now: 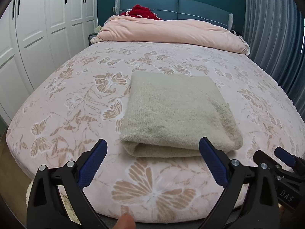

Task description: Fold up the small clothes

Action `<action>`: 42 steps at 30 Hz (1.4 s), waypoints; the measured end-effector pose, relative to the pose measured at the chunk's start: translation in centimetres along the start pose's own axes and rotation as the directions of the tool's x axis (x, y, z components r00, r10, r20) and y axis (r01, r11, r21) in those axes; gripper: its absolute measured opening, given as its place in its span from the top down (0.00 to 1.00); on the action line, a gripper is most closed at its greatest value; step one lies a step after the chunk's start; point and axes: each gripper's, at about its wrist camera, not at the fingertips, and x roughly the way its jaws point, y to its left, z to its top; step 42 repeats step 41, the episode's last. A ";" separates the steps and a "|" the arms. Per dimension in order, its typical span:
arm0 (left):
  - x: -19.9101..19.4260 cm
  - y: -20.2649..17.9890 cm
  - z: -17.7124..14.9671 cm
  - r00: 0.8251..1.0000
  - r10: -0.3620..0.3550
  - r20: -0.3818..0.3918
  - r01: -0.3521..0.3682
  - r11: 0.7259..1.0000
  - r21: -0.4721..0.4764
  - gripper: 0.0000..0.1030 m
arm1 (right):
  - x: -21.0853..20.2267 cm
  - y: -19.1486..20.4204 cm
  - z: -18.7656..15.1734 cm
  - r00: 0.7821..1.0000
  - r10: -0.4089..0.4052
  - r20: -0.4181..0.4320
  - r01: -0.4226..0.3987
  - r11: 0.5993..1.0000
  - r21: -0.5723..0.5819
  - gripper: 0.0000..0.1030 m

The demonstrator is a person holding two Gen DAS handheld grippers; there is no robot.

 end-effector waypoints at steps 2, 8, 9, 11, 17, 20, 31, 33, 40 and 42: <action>-0.2 -0.5 -0.7 1.000 0.007 0.002 -0.007 1.000 0.012 0.06 | 0.0 0.2 -0.4 1.000 -0.019 0.003 0.019 1.000 -0.007 0.23; 0.0 -0.5 -1.5 0.999 0.009 -0.039 -0.010 0.999 -0.032 0.05 | -0.1 0.6 -1.0 1.000 -0.029 -0.008 0.029 1.000 -0.006 0.22; 0.0 -0.6 -1.5 0.999 0.016 -0.039 -0.017 1.000 -0.025 0.05 | -0.1 0.6 -1.1 0.999 -0.031 -0.007 0.031 1.000 -0.005 0.22; -0.2 -0.8 -1.4 0.999 0.017 -0.039 -0.018 1.000 -0.017 0.05 | -0.1 0.7 -1.1 0.999 -0.032 -0.010 0.032 0.999 -0.001 0.22; -0.2 -0.9 -1.1 0.998 0.039 -0.047 -0.040 0.999 -0.014 0.05 | 0.0 0.9 -1.3 0.999 -0.033 -0.019 0.033 0.999 -0.004 0.22; 0.0 -0.8 -1.1 0.997 0.040 -0.062 -0.041 0.999 -0.019 0.05 | -0.1 1.0 -1.4 0.999 -0.030 -0.023 0.030 1.000 -0.002 0.22; 0.6 -0.6 -1.4 0.994 0.011 -0.107 -0.018 0.998 -0.064 0.04 | 0.2 1.3 -1.5 0.999 -0.027 -0.042 0.026 1.000 -0.006 0.22; 0.6 -0.7 -1.4 0.995 0.022 -0.100 -0.027 0.998 -0.049 0.04 | 0.3 1.3 -1.6 0.999 -0.026 -0.046 0.025 1.000 -0.010 0.22; 0.5 -1.3 -1.7 0.994 0.075 -0.086 -0.075 0.997 -0.002 0.05 | 0.2 1.1 -1.5 0.999 -0.017 -0.046 0.017 1.000 0.007 0.22; 0.5 -1.3 -1.7 0.993 0.073 -0.088 -0.073 0.997 -0.004 0.05 | 0.2 1.1 -1.5 0.999 -0.017 -0.048 0.017 1.000 0.010 0.22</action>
